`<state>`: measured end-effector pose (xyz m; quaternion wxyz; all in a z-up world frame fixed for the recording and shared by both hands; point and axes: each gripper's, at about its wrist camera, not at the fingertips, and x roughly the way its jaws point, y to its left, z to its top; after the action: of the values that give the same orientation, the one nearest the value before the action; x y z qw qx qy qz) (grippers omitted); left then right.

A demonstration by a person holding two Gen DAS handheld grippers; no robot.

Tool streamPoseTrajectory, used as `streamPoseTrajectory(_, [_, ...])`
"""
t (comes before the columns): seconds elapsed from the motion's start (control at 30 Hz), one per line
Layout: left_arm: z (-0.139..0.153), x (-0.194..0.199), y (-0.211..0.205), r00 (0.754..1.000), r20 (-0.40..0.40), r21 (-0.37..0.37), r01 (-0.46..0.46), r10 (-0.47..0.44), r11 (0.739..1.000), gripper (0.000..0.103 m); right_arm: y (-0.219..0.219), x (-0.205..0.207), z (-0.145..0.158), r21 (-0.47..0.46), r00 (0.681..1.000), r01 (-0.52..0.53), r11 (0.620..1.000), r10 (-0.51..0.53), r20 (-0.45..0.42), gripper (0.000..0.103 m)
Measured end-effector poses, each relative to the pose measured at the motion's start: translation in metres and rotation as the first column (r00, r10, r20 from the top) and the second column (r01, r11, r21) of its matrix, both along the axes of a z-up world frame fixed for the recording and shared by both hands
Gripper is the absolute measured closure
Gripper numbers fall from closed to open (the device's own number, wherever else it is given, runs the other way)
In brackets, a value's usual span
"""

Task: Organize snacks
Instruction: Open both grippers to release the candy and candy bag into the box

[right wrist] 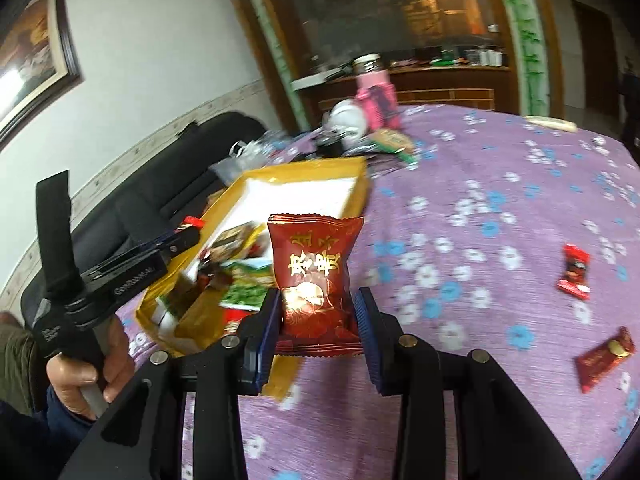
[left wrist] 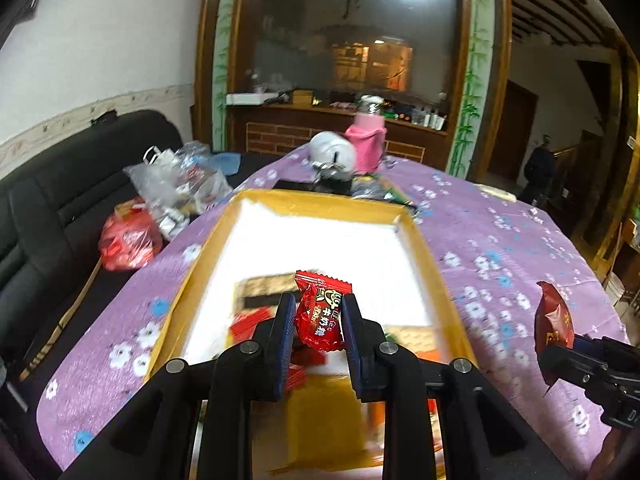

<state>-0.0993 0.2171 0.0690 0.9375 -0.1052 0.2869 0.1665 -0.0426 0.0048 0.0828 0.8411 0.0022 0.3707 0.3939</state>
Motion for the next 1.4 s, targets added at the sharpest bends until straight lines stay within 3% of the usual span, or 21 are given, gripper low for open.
streamPoseTrajectory(0.2, [-0.017, 0.004, 0.004, 0.999, -0.038, -0.013, -0.004, 0.003, 1.0, 0.079, 0.04, -0.007, -0.01, -0.039, 0.997, -0.07, 0.997, 0.069, -0.025, 0.066])
streamPoseTrajectory(0.53, [-0.03, 0.015, 0.003, 0.996, -0.094, -0.025, 0.006, -0.008, 1.0, 0.079, 0.075, 0.0, -0.025, -0.072, 0.994, -0.1, 0.992, 0.097, -0.045, 0.066])
streamPoseTrajectory(1.03, [-0.045, 0.031, 0.012, 0.98, -0.198, -0.083, -0.016, -0.001, 0.996, 0.079, 0.085, 0.018, -0.043, -0.062, 0.994, -0.085, 0.994, 0.08, -0.079, 0.066])
streamPoseTrajectory(1.4, [-0.048, 0.035, 0.015, 0.977, -0.214, -0.1, -0.014, -0.008, 0.995, 0.079, 0.084, 0.017, -0.044, -0.058, 0.995, -0.079, 0.995, 0.075, -0.071, 0.066])
